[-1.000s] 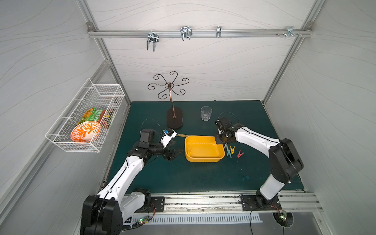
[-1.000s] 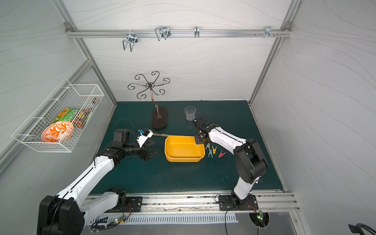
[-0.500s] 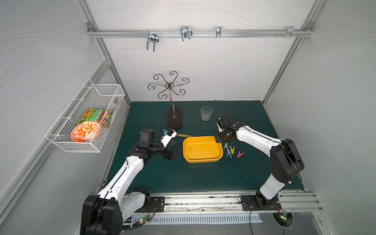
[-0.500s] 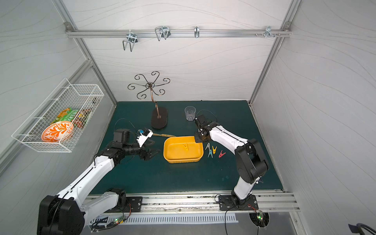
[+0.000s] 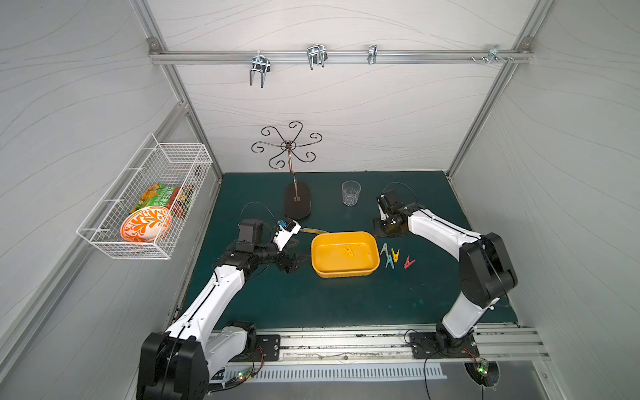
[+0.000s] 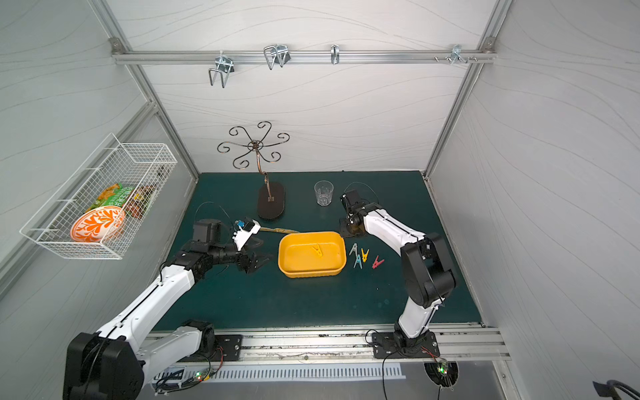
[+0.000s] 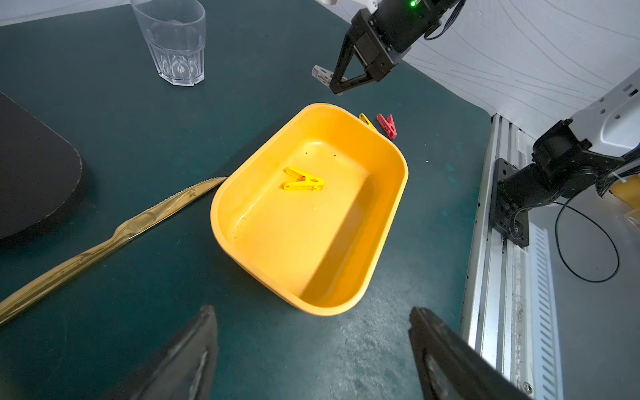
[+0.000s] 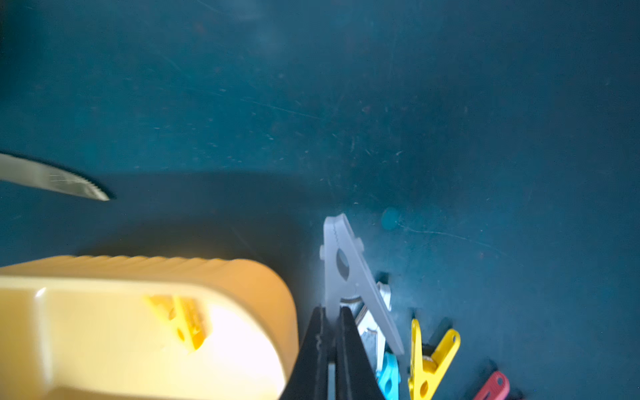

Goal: Take the clothespins out of the storage box
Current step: Place the clothespin at the center of the board.

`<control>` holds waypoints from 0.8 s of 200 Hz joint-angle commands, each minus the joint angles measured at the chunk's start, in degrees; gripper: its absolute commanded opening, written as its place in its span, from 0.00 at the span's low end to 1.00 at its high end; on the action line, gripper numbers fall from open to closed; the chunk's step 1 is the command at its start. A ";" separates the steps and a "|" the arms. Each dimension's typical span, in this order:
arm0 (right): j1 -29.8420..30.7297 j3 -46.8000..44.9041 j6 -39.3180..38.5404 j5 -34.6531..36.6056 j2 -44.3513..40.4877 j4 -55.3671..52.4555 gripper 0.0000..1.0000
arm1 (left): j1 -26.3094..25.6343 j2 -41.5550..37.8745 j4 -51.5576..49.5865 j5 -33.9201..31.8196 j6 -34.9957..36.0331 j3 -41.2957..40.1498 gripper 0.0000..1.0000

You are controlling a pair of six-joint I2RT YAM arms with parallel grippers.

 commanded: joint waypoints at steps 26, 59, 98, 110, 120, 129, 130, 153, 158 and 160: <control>-1.38 1.25 -0.45 -3.34 6.04 0.45 0.03 | -0.10 -1.36 2.05 0.54 0.26 -0.01 0.89; -1.65 0.11 -0.89 -1.79 6.72 0.26 0.07 | -0.10 -1.61 2.55 0.29 0.16 0.08 0.89; -1.73 1.24 -2.73 0.14 3.38 -3.01 0.24 | -0.06 -1.77 3.78 -0.38 -0.84 0.01 0.89; -1.42 2.25 -3.90 0.36 1.65 -4.95 0.28 | -0.01 -1.88 4.73 -0.58 -1.90 -0.17 0.89; -0.70 2.98 -5.10 0.84 -0.02 -6.51 0.28 | 0.14 -2.12 5.91 -0.80 -3.03 -0.53 0.89; 0.37 3.66 -6.42 1.56 -1.56 -7.83 0.28 | 0.25 -2.32 7.02 -1.16 -4.33 -0.75 0.89; 0.51 3.77 -6.52 1.61 -1.77 -7.98 0.28 | 0.20 -2.32 7.22 -1.22 -4.50 -0.82 0.89; 4.85 5.19 -10.31 -0.35 -4.95 -10.22 0.29 | 0.42 -2.67 9.86 -1.34 -7.44 -1.14 0.89; 6.01 5.36 -10.91 -1.11 -5.32 -10.62 0.30 | 0.43 -2.78 10.20 -0.78 -7.55 -1.19 0.89; 6.42 5.41 -11.23 -1.35 -5.46 -10.77 0.30 | 0.43 -2.77 10.39 -0.58 -7.61 -1.21 0.89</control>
